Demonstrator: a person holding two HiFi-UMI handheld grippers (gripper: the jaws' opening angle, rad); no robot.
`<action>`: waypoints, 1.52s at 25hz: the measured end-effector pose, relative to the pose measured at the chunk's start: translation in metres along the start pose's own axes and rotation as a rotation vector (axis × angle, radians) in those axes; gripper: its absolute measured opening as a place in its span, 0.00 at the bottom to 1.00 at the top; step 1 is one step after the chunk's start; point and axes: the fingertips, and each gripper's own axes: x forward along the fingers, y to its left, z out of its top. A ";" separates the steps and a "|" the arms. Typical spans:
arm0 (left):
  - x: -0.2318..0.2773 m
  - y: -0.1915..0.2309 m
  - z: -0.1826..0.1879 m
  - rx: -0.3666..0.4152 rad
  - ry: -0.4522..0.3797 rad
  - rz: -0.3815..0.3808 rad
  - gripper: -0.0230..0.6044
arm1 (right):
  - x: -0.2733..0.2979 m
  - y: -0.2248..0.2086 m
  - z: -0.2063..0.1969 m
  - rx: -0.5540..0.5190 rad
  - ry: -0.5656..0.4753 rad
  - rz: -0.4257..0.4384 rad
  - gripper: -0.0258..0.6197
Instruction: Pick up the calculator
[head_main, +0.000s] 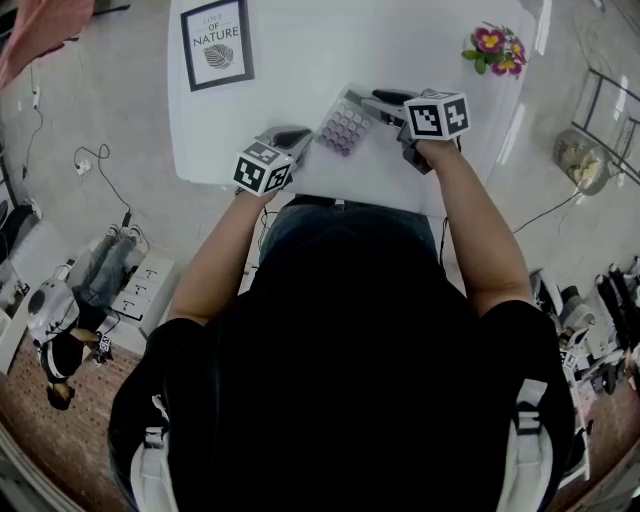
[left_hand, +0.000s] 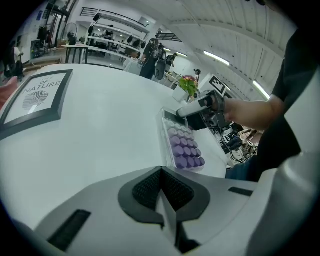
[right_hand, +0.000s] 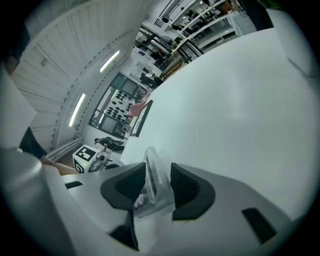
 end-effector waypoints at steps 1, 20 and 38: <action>0.000 -0.001 -0.003 -0.002 0.004 -0.003 0.06 | 0.000 0.000 0.000 0.004 -0.004 -0.002 0.30; 0.007 -0.019 -0.007 0.043 0.043 -0.012 0.06 | 0.008 0.016 -0.006 0.145 -0.039 0.099 0.28; 0.010 -0.024 -0.005 0.079 0.050 -0.021 0.06 | 0.001 0.022 -0.001 0.221 -0.147 0.136 0.22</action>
